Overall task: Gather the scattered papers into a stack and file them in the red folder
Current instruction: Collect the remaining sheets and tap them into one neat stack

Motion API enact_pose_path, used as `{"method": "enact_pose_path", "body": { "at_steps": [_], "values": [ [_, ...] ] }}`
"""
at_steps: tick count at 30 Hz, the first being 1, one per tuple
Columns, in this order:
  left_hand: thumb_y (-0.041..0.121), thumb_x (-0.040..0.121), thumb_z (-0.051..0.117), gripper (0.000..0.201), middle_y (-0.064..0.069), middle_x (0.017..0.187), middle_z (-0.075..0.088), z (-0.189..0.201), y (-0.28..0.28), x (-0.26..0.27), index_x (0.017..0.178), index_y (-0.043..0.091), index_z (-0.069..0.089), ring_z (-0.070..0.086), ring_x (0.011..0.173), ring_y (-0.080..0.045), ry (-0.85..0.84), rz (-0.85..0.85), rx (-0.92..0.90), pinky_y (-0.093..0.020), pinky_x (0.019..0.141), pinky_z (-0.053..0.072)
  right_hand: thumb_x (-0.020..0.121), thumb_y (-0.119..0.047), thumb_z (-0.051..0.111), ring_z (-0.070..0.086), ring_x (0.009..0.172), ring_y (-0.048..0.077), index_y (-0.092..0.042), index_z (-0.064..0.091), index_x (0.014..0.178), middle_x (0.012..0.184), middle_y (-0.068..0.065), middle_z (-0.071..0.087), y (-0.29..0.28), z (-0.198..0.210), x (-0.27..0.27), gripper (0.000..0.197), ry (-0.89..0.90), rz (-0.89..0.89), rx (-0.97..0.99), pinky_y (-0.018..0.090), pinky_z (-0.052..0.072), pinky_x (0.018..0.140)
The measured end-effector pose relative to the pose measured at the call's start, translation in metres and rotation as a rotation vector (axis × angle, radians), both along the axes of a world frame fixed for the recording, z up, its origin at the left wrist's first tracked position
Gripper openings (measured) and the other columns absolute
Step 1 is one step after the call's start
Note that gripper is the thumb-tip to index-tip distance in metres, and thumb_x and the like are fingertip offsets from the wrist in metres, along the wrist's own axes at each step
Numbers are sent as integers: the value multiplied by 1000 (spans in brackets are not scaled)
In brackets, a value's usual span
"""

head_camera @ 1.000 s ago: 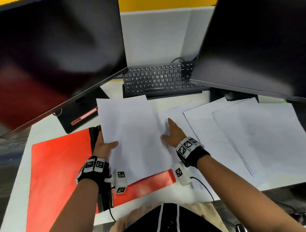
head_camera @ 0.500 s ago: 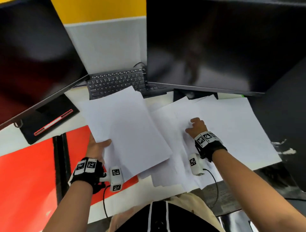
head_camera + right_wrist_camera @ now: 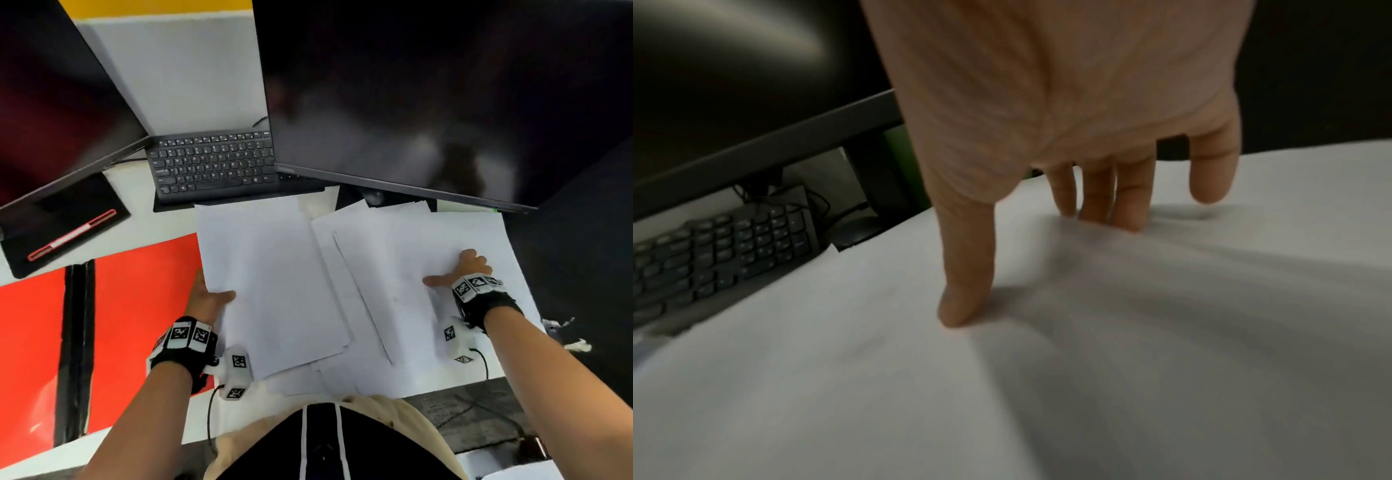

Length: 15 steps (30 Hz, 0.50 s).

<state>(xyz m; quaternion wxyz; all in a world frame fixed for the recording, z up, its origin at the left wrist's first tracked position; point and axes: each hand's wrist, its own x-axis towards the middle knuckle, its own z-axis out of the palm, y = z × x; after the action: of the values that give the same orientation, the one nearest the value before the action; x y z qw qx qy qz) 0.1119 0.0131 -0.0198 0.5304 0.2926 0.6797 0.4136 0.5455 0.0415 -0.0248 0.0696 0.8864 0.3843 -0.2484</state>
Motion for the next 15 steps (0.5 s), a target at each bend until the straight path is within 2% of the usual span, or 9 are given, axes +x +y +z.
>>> {"method": "enact_pose_path", "body": {
  "at_steps": [3, 6, 10, 13, 15],
  "values": [
    [-25, 77, 53, 65, -13, 119, 53, -2, -1, 2, 136, -1, 38, 50, 105, -22, 75, 3, 2, -32, 86, 38, 59, -44, 85, 42, 130, 37, -8, 22, 141, 141, 16, 42, 8, 0, 2, 109, 175, -10, -25, 50, 38, 106],
    [-25, 76, 52, 70, -9, 120, 52, -6, -4, 2, 137, 4, 37, 49, 106, -21, 103, 6, -6, -35, 88, 39, 72, -35, 79, 44, 130, 32, -6, 34, 139, 142, 15, 44, 9, 1, -9, 86, 235, 81, -37, 38, 37, 105],
    [-27, 77, 50, 69, -9, 120, 50, -7, -6, 8, 138, 1, 35, 46, 105, -18, 145, 6, 20, -30, 87, 37, 78, -18, 72, 57, 113, 32, -3, 58, 117, 123, 17, 61, 7, 0, -22, 45, 246, 129, 77, 27, 40, 83],
    [-27, 77, 51, 68, -20, 128, 52, -9, -6, 3, 138, 0, 35, 47, 105, -19, 152, -5, 17, -32, 87, 38, 81, -10, 63, 60, 100, 33, -6, 61, 110, 112, 20, 65, 7, 9, -25, 29, 243, 141, 220, 26, 40, 76],
    [-26, 77, 51, 68, -23, 131, 52, -11, -6, -6, 137, 0, 36, 48, 105, -20, 157, -8, 10, -33, 88, 38, 83, -9, 57, 60, 92, 35, -11, 58, 113, 105, 21, 66, 5, 20, -29, 30, 172, 189, 320, 31, 44, 74]
  ]
}}
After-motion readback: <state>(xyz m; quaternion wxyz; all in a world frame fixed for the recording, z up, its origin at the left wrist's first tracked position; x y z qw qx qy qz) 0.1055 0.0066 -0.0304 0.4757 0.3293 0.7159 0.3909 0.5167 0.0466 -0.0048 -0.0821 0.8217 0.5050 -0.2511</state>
